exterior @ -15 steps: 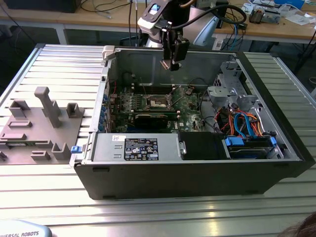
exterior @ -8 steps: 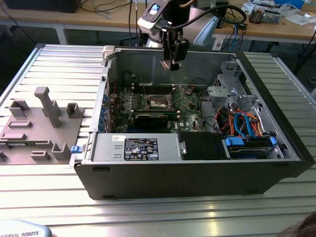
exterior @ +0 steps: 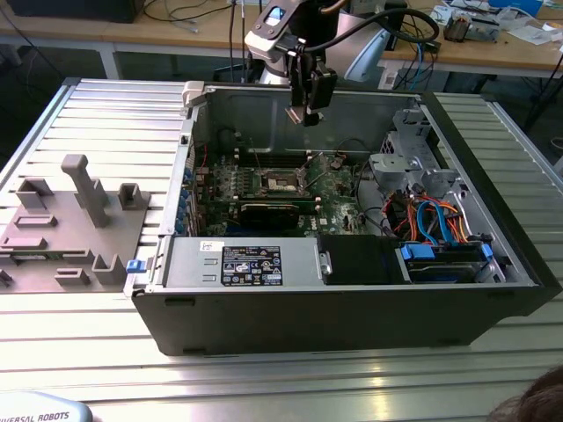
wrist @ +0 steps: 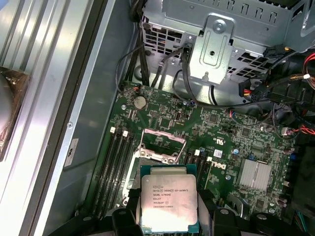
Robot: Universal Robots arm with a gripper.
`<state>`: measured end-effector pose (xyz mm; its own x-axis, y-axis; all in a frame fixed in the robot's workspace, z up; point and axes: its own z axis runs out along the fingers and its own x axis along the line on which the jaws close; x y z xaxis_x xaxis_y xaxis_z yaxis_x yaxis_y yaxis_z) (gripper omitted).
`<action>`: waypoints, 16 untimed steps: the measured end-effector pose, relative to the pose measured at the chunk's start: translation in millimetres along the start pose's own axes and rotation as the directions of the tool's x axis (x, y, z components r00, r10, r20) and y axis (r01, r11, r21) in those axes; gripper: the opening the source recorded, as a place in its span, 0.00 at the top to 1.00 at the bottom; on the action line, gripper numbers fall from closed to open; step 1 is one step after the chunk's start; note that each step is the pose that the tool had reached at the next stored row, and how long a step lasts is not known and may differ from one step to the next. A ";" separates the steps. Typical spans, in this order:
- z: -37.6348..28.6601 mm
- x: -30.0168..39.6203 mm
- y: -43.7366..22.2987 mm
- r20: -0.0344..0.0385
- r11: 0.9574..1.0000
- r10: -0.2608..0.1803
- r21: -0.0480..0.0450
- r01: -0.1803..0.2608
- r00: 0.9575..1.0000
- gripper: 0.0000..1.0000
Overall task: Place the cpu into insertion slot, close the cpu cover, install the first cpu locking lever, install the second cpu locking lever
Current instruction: 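Place the cpu into insertion slot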
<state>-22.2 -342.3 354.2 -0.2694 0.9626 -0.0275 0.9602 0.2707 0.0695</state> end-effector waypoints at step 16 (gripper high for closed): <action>0.0 0.0 0.0 0.001 1.000 0.009 0.000 -0.009 1.000 0.46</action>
<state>-22.3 -342.3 354.1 -0.2606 0.9650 -0.0275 0.9626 0.2619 0.0695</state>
